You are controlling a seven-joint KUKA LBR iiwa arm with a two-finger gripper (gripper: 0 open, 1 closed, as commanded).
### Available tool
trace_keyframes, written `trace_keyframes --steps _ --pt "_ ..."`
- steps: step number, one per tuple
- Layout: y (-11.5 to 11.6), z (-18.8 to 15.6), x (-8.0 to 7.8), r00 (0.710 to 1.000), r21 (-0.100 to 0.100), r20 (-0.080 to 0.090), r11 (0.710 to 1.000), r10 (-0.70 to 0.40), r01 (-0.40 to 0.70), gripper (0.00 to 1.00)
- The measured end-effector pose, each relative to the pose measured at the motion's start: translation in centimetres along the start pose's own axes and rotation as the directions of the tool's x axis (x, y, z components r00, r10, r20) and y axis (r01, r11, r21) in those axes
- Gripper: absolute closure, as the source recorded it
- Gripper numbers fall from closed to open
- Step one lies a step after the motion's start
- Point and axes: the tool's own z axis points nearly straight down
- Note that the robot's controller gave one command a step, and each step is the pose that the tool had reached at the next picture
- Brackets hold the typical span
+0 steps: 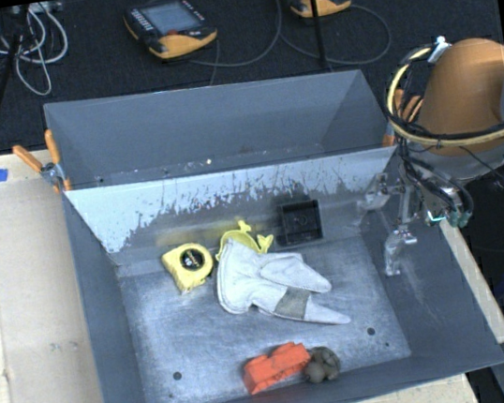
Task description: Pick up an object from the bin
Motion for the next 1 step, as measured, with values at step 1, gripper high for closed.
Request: trace_keyframes --steps 1 --pt "0.04 -0.45 -0.18 1.0 0.001 0.007 1.0 -0.003 0.003 0.0"
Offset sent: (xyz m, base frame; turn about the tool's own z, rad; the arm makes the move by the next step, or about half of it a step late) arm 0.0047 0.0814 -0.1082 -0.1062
